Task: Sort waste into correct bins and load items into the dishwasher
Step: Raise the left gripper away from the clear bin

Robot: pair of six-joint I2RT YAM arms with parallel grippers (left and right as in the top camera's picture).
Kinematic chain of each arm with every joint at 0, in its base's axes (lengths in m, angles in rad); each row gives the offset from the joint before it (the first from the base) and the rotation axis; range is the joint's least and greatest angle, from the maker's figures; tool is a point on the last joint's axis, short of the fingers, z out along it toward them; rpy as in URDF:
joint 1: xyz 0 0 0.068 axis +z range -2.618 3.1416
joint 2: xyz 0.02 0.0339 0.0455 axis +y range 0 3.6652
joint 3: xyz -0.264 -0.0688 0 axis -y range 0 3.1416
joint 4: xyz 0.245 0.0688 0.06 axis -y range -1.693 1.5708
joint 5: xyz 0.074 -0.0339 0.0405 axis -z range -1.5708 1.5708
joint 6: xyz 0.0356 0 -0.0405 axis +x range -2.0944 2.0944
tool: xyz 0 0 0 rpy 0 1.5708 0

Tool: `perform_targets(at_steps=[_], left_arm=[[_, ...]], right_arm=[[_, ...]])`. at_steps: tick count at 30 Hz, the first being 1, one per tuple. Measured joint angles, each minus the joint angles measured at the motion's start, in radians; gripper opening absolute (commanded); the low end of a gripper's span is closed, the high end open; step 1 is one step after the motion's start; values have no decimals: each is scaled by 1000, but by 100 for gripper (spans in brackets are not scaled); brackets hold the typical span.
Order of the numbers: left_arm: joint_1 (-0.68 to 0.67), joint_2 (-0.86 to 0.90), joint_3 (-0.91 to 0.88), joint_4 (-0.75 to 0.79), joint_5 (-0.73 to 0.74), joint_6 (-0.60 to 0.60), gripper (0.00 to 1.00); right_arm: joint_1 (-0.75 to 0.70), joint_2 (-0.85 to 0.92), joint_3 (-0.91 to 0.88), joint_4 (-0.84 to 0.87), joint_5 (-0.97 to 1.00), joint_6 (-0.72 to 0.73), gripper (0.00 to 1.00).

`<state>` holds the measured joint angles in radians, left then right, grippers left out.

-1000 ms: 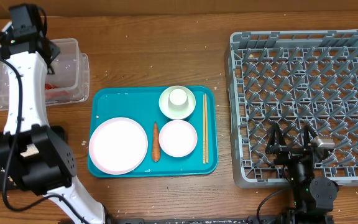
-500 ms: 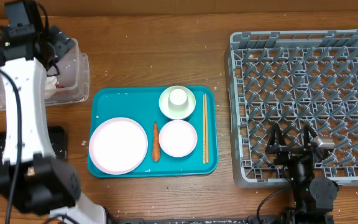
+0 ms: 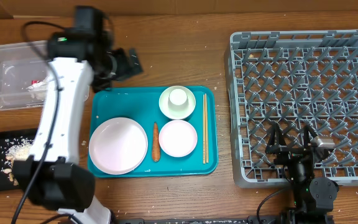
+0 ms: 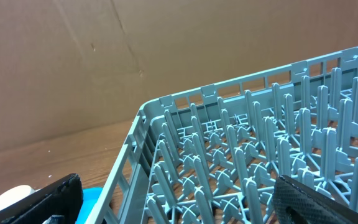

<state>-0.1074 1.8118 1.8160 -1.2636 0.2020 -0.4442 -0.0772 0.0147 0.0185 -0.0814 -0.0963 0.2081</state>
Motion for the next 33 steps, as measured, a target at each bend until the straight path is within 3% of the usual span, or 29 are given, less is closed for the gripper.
perform_targets(at_steps=[6, 12, 22, 29, 33], left_arm=[[-82, 76, -4, 18, 0, 2, 100], [-62, 98, 7, 0, -21, 2, 100], [203, 99, 371, -82, -39, -28, 100], [285, 96, 383, -95, -49, -28, 100], [286, 96, 382, -95, -59, -28, 100]], right_arm=[[0, 0, 0, 0, 0, 0, 100], [0, 0, 0, -1, 0, 0, 100], [0, 0, 0, -1, 19, -3, 100], [0, 0, 0, 3, 61, -2, 100], [0, 0, 0, 154, 27, 64, 100]])
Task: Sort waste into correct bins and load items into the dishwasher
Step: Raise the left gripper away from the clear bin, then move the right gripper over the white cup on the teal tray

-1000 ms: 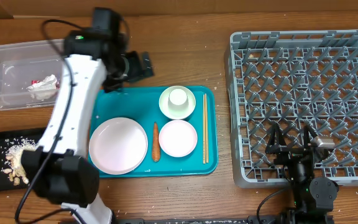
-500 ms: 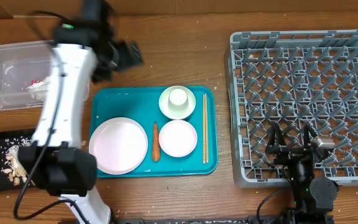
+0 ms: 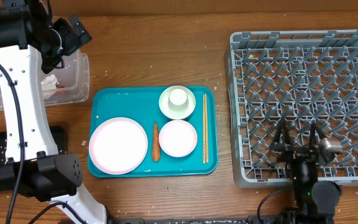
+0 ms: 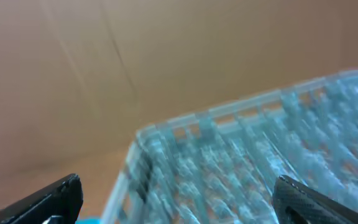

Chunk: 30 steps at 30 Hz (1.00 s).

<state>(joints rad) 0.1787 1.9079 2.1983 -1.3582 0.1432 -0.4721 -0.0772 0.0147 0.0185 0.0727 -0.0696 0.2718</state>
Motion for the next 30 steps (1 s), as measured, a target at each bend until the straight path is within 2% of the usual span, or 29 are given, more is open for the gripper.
perform_targets(at_steps=[2, 8, 14, 17, 21, 24, 30], left_arm=[[0, 0, 0, 0, -14, 0, 100], [0, 0, 0, 0, -29, 0, 100], [0, 0, 0, 0, -35, 0, 100], [0, 0, 0, 0, -35, 0, 100], [0, 0, 0, 0, -36, 0, 100], [0, 0, 0, 0, -36, 0, 100], [0, 0, 0, 0, -40, 0, 100]], right_arm=[[0, 0, 0, 110, -74, 104, 100], [-1, -3, 0, 191, -256, 366, 100], [-1, -4, 0, 341, -308, 578, 100], [-1, -3, 2, 352, -319, 643, 100], [-1, 44, 75, 290, -327, 669, 100], [-1, 142, 220, 167, -349, 627, 100], [0, 512, 644, -178, -458, 470, 100]])
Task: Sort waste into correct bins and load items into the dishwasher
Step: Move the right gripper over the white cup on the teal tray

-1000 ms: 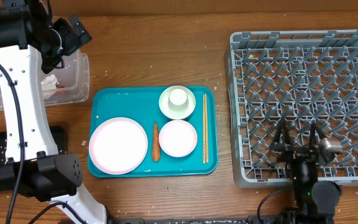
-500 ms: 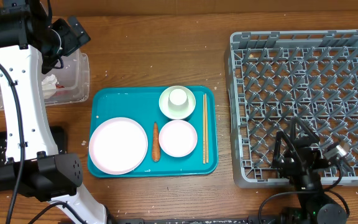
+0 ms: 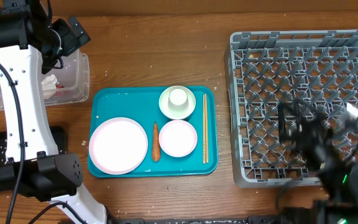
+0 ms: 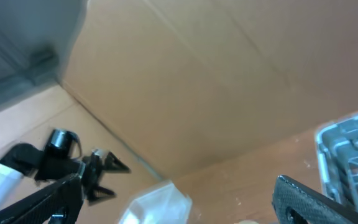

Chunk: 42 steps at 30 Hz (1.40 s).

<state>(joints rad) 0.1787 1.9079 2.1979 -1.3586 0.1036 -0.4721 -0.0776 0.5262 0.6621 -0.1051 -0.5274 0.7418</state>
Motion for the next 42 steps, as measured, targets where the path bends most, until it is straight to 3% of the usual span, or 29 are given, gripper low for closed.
perform_targets(at_steps=[4, 7, 12, 16, 24, 42], left_arm=[[0, 0, 0, 0, -3, 0, 100], [0, 0, 0, 0, -3, 0, 100], [0, 0, 0, 0, -3, 0, 100], [0, 0, 0, 0, -3, 0, 100], [0, 0, 0, 0, -3, 0, 100], [0, 0, 0, 0, -3, 0, 100]], right_arm=[[49, 294, 312, -289, -56, -124, 100], [163, 511, 522, -486, -29, -219, 100], [421, 857, 825, -749, 199, -307, 100], [573, 1092, 993, -818, 382, -331, 100], [675, 1357, 1035, -739, 560, -346, 100], [714, 1536, 1040, -710, 579, -338, 100]])
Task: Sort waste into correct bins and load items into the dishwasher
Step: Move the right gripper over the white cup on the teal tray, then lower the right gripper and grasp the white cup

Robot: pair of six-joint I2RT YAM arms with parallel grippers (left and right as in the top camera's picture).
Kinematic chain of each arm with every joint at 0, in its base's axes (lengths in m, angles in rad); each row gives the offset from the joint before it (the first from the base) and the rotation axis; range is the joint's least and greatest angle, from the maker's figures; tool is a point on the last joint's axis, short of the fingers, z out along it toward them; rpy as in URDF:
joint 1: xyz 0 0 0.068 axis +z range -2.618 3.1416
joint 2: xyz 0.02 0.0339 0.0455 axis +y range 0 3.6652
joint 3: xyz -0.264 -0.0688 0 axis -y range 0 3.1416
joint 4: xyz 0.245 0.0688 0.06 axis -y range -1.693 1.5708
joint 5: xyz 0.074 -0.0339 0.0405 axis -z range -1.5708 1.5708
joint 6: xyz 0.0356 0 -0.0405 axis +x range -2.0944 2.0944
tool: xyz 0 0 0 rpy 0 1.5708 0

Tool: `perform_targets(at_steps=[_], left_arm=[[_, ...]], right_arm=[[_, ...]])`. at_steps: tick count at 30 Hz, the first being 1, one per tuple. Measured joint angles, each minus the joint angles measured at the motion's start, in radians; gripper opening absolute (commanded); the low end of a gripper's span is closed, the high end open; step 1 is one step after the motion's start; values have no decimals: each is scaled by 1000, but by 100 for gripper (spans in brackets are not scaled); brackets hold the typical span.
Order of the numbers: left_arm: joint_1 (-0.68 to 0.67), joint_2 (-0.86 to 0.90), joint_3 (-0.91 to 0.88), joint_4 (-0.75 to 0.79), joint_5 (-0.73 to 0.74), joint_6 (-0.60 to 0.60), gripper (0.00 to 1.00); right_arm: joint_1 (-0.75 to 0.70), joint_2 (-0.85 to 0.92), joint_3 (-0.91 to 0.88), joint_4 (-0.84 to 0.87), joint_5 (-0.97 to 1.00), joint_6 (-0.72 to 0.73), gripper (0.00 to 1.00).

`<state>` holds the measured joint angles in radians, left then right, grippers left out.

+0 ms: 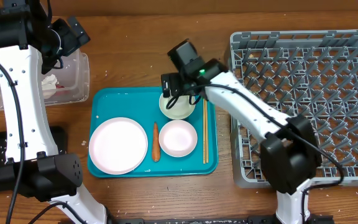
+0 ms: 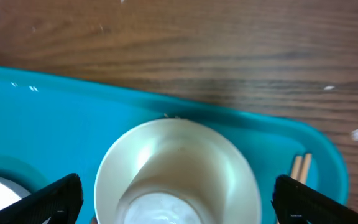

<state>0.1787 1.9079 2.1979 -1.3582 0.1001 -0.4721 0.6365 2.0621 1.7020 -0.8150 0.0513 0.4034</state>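
Note:
On the teal tray lie a large pink plate, a carrot piece, a small pink bowl, chopsticks and a green bowl with a white cup in it. My right gripper hangs open just above that bowl. In the right wrist view the green bowl and white cup lie between the gripper's spread fingers. My left gripper is raised over the clear bin, apparently open and empty.
The grey dish rack fills the right side of the table. The clear bin holds white scraps. A black tray lies at the front left, mostly behind my left arm. Chopsticks lie right of the bowl.
My right arm was blurred above the rack's front part, its camera facing the back wall. Now it reaches across to the tray, open over the green bowl. The left arm has not moved.
First my left gripper was over the table between the bin and the tray, and my right gripper rested at the rack's front edge. Then the left gripper stood over the bin and stayed there. The right arm had left the rack and now hangs over the green bowl.

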Motion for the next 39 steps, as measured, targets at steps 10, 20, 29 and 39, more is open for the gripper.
perform_targets(at_steps=[10, 20, 29, 39], left_arm=[[0, 0, 0, 0, 0, 0, 100], [0, 0, 0, 0, 0, 0, 100], [0, 0, 0, 0, 0, 0, 100], [0, 0, 0, 0, 0, 0, 100]], right_arm=[[74, 32, 0, -45, 59, 43, 100], [77, 42, 0, -60, 95, 78, 85], [77, 65, 0, -61, 99, 90, 75], [74, 66, 65, -184, 136, 94, 63]])
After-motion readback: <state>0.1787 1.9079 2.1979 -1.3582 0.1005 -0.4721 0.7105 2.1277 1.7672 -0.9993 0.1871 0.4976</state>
